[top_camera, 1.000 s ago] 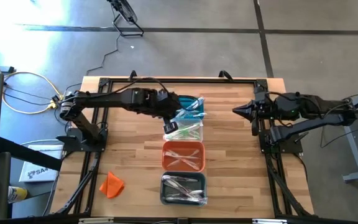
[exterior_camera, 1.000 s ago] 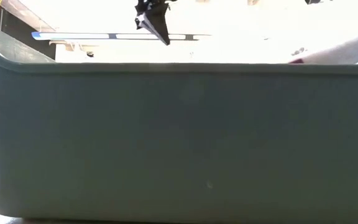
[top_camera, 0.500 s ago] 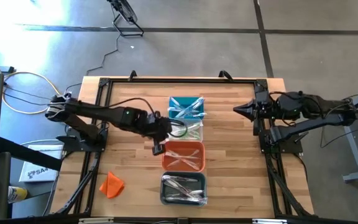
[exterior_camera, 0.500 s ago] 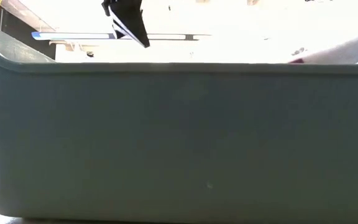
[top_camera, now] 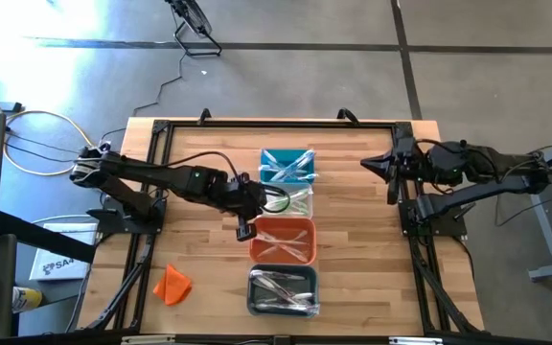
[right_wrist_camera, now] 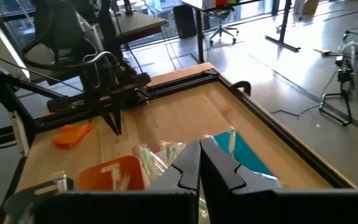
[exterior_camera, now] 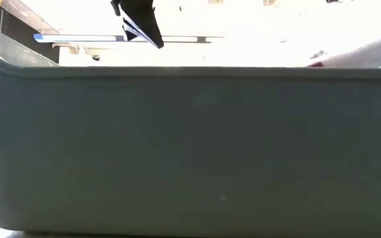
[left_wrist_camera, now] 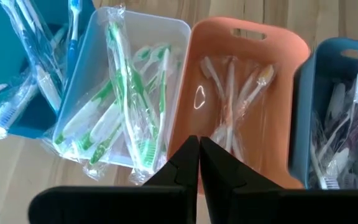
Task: Pick & Place Toothbrushes
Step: Return to home position
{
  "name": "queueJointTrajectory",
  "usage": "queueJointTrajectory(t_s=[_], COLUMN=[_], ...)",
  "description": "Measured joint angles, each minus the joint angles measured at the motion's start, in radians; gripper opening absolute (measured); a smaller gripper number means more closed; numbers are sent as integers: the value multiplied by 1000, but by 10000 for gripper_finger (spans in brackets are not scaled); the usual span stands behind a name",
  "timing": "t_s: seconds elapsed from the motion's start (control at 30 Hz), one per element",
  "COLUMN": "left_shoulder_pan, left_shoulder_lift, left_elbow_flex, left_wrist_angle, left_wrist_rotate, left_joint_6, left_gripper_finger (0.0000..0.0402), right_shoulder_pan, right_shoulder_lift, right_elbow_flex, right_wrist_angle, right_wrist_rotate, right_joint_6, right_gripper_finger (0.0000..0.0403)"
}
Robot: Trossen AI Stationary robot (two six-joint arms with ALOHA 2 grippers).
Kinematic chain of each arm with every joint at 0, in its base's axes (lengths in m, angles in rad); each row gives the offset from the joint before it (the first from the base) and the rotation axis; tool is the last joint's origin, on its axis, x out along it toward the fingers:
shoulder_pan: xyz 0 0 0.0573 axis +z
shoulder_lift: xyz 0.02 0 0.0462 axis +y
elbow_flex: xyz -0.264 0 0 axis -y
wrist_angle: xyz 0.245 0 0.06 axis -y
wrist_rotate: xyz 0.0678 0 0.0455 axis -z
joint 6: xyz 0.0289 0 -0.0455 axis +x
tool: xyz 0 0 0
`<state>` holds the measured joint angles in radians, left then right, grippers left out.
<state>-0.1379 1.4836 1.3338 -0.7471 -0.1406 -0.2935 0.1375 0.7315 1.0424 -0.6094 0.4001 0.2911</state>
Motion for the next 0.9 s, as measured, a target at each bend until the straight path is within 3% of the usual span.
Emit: queueJointTrajectory(t_s=[0.7,0.9], left_shoulder_pan=[0,0], left_shoulder_lift=[-18,-99], left_elbow_flex=[0,0], left_wrist_angle=[20,18], left_wrist_rotate=[-11,-7], left_joint_6=[221,312], left_gripper_finger=[10,10], right_shoulder_pan=[0,0], right_shoulder_lift=[55,-28], right_elbow_flex=[0,0], right_wrist_angle=[0,-17], right_wrist_rotate=[-45,-199], right_joint_6=[-76,-85], right_gripper_finger=[2,2])
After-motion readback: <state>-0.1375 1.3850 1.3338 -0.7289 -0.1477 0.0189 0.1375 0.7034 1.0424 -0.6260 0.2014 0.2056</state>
